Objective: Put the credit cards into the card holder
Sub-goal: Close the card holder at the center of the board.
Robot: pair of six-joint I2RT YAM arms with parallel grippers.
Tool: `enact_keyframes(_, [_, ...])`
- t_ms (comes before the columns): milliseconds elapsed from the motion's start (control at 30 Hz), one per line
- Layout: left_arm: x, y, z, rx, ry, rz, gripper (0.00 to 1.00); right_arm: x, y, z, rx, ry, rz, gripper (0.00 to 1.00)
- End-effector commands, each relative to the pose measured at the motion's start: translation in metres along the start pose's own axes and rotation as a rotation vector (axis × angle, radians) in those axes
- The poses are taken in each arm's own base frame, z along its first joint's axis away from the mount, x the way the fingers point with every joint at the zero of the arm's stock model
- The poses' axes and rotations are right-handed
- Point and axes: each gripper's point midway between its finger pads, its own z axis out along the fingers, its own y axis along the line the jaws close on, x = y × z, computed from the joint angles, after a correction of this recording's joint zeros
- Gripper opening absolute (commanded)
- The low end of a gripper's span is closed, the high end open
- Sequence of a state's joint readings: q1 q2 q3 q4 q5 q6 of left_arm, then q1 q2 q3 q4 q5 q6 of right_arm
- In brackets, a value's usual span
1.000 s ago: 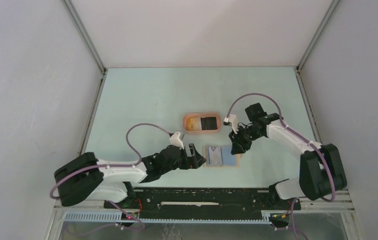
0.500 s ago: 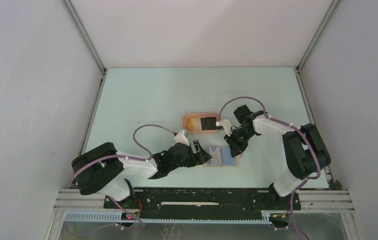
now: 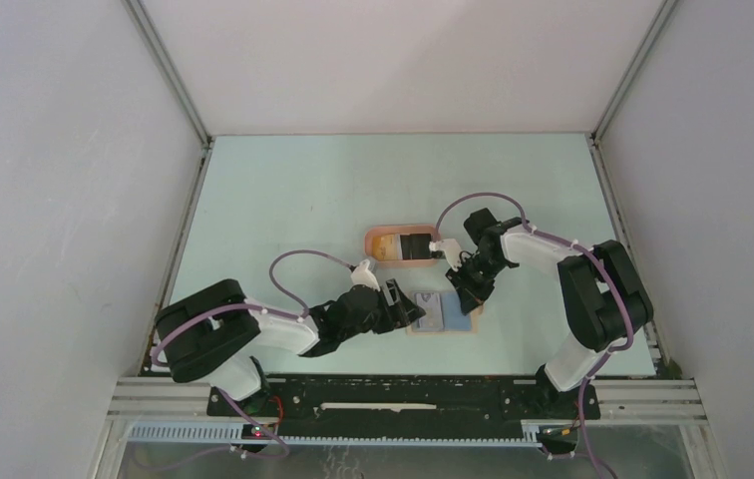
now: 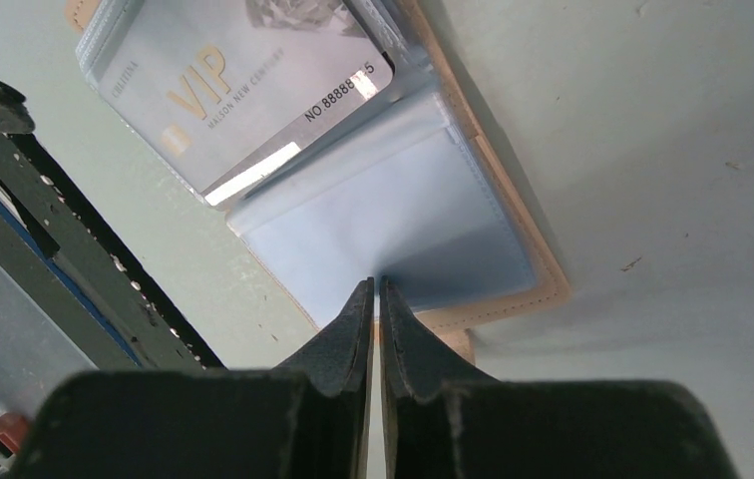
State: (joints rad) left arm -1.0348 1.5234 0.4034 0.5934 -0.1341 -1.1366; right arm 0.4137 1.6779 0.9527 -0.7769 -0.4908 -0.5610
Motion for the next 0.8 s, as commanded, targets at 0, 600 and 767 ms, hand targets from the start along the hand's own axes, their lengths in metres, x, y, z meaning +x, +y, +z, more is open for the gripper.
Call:
enact_keyframes(0, [0.009, 0.006, 0.004, -0.013, 0.044, 0.009, 0.76, 0.001, -0.002, 0.002, 0.010, 0.025, -0.005, 0.12])
enact_keyframes(600, [0.006, -0.034, -0.004, 0.259, 0.066, 0.006, 0.57, -0.001, 0.004, 0.002, -0.011, 0.024, -0.008, 0.12])
enact_keyframes(767, [0.005, -0.043, -0.005, 0.295, 0.065, 0.023, 0.55, -0.005, 0.008, -0.002, -0.030, 0.003, 0.001, 0.12])
